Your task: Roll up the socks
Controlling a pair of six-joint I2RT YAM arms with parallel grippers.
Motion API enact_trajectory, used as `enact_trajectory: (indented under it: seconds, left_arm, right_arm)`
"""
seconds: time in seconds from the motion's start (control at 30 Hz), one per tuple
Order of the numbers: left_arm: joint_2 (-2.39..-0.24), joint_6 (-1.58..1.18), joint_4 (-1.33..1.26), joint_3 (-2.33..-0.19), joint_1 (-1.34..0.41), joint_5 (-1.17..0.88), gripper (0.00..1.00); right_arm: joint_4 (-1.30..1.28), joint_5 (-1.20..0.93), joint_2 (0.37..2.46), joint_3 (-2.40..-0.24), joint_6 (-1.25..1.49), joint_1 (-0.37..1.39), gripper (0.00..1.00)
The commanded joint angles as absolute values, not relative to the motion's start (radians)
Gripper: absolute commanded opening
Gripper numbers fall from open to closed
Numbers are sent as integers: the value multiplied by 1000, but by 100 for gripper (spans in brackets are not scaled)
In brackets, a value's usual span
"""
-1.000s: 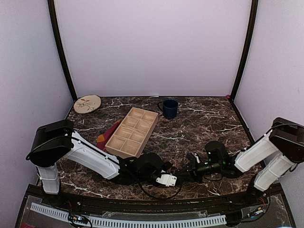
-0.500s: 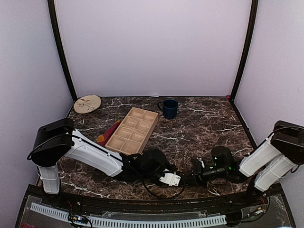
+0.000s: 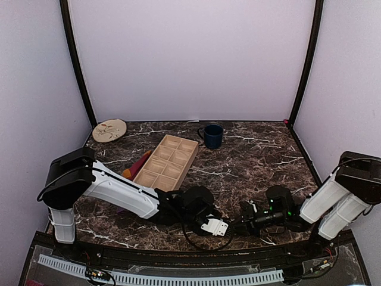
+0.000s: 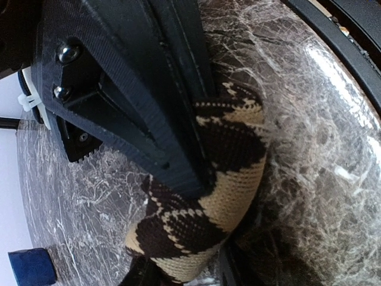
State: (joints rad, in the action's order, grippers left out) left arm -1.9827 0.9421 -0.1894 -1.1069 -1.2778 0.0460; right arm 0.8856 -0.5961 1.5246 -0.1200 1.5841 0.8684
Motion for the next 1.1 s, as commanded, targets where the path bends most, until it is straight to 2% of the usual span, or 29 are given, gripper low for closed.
enact_trajectory:
  seconds: [0.0,0.43,0.53,0.83,0.97,1.07]
  left_arm:
    - [-1995,922,-104,-1154,-1282,-35,36]
    - [-2046,908,-7,-1222,-1285,-132,32]
    - [-2062,905,36,-1250,-1285,-163,27]
    - [-2094,897,138,-1303,-1289,-244,1]
    - [-2097,902,166,-1315,-1290,-256,0]
    - [-2103,906,181,-1326,-1290,-233,0]
  right_arm:
    - [947,-605,1539,-107,1593,866,0]
    - [977,-609,1551,-88,1600,865,0]
    - [982,-607,1552,-85,1600,864,0]
    - [959,-609,1532,-79,1591,855,0]
    - [912,-614,1508,-87,1569,849,0]
    - [832,-614,1470,-103,1531,845,8]
